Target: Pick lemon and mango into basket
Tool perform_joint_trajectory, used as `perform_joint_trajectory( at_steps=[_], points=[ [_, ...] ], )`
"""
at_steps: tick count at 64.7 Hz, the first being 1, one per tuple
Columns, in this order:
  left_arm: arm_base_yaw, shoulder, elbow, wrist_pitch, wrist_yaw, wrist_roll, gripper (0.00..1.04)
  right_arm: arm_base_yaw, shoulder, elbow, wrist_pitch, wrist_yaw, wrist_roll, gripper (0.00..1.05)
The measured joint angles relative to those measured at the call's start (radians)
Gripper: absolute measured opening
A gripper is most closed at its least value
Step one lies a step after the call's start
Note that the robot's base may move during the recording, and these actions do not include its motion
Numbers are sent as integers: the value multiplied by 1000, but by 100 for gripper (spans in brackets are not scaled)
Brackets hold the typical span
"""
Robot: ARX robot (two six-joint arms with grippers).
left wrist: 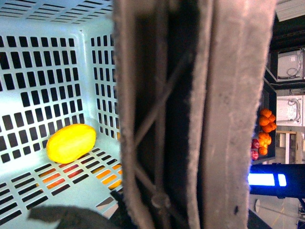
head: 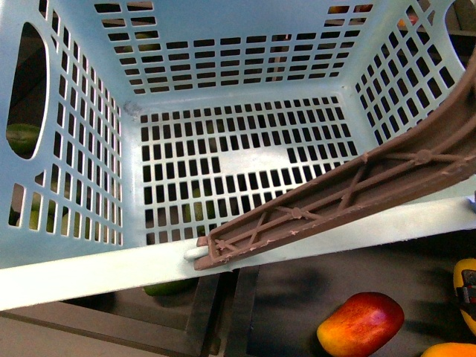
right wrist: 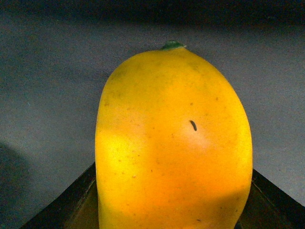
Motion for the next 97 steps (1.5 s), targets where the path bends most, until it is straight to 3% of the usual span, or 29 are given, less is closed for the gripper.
perform_joint_trajectory(
  at_steps=[20, 32, 41, 52, 62, 71, 76, 87, 92, 97],
  points=[
    [0, 0, 0, 0, 0, 0, 14, -66, -114, -88, 22, -52, 16, 61],
    [0, 0, 0, 0, 0, 0, 14, -175, -401, -196, 22, -183, 71, 61],
    [0, 0, 0, 0, 0, 0, 14, -262, -721, -237, -80, -317, 164, 61],
    [0, 0, 0, 0, 0, 0, 14, -252, -1084, -218, -212, -406, 284, 61],
    [0, 0, 0, 0, 1, 0, 14, -124, -1342, -172, -294, -368, 372, 61],
    [0, 0, 0, 0, -3, 1, 14, 63, -1442, -123, -297, -258, 448, 61],
    [0, 0, 0, 0, -2, 0, 14, 168, -1440, -100, -288, -184, 479, 61],
    [0, 0, 0, 0, 0, 0, 14, 512, -1300, -21, -226, 56, 528, 61],
    [0, 0, 0, 0, 1, 0, 14, 605, -1224, 9, -214, 123, 533, 61],
    [0, 0, 0, 0, 0, 0, 14, 643, -1185, 21, -217, 169, 533, 61]
  ],
)
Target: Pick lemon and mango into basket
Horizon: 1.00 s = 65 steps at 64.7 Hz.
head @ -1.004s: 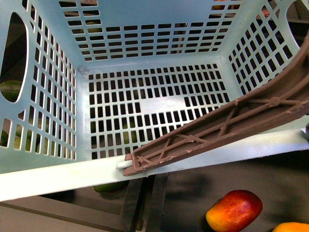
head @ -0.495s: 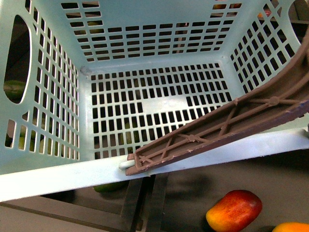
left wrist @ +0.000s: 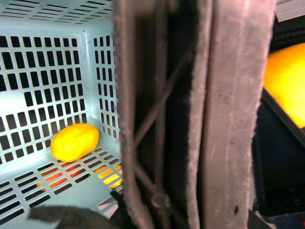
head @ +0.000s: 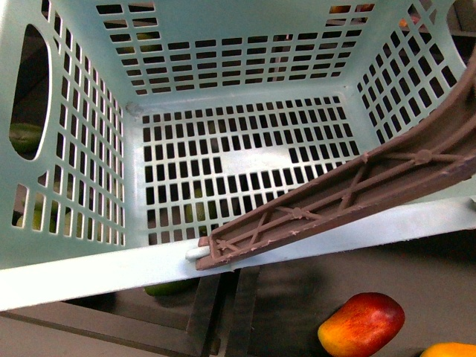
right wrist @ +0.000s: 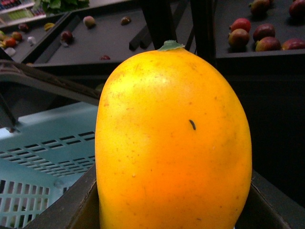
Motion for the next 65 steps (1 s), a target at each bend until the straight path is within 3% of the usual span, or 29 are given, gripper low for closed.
perform_joint_trajectory(
  at_steps=[6, 23, 31, 32, 34, 43, 65],
  points=[
    [0, 0, 0, 0, -2, 0, 14, 34, 43, 8, -21, 66, 7, 62],
    [0, 0, 0, 0, -2, 0, 14, 40, 23, 8, -33, 95, 51, 97],
    [0, 3, 0, 0, 3, -7, 14, 26, -53, 5, -65, 137, 54, 96],
    [-1, 3, 0, 0, -8, -8, 14, -17, -146, -6, -116, 227, 23, 96],
    [1, 3, 0, 0, -10, -6, 14, -31, -168, -11, -119, 243, 14, 96],
    [2, 3, 0, 0, -6, -4, 14, -90, -258, -208, 216, 114, -192, 70],
    [1, 3, 0, 0, -2, -6, 14, -181, -414, -468, 305, 33, -266, 16]
  ],
)
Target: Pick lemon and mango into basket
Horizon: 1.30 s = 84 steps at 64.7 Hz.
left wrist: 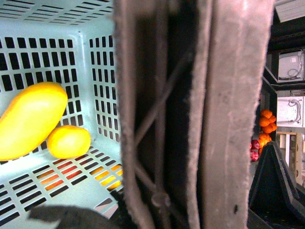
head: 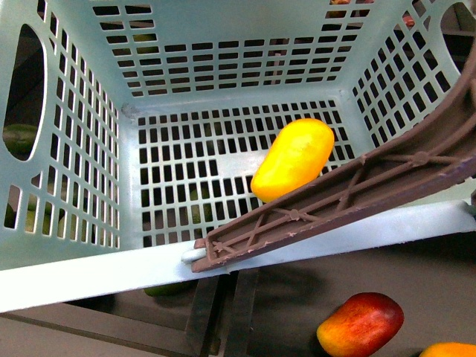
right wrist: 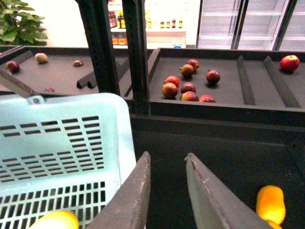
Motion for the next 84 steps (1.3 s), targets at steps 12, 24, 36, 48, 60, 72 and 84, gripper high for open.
perform_joint_trajectory(
  at_steps=[12, 24, 36, 48, 60, 72, 84],
  points=[
    [0, 0, 0, 0, 0, -1, 14, -36, -82, -91, 6, -37, -8, 2],
    [0, 0, 0, 0, 0, 0, 14, -130, -180, -166, -11, -129, -9, 2],
    [0, 0, 0, 0, 2, 0, 14, -139, -265, -214, -50, -135, -9, 2],
    [0, 0, 0, 0, -1, 0, 14, -139, -344, -244, -98, -135, -9, 2],
    [0, 0, 0, 0, 0, 0, 14, -140, -424, -267, -154, -135, -9, 2],
    [0, 0, 0, 0, 0, 0, 14, -140, -478, -288, -164, -135, -9, 2],
    [0, 0, 0, 0, -1, 0, 14, -140, -547, -288, -230, -135, -9, 2]
  ],
)
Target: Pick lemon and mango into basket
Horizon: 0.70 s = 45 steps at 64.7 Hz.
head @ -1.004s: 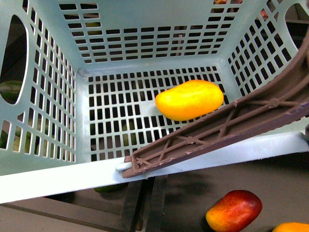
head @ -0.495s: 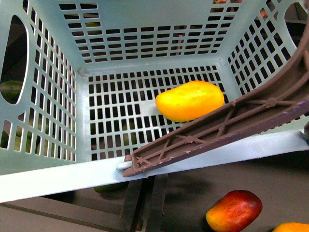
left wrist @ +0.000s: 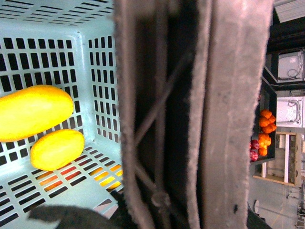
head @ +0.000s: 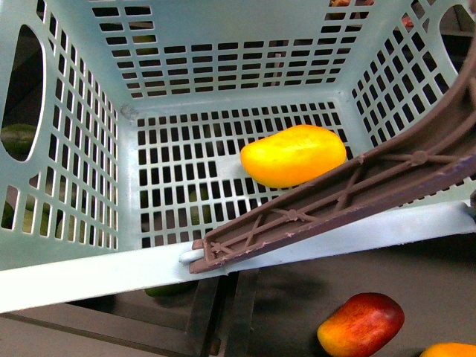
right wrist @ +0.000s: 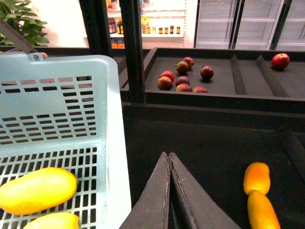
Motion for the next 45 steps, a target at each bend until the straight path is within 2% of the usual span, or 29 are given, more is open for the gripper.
perform_joint_trajectory(
  at_steps=[25, 33, 45],
  points=[
    [0, 0, 0, 0, 0, 0, 14, 0, -101, 0, -102, 0, 0, 2],
    [0, 0, 0, 0, 1, 0, 14, 0, -238, 0, -266, 0, 0, 2],
    [0, 0, 0, 0, 0, 2, 14, 0, -272, 0, -279, -1, 0, 2]
  ],
)
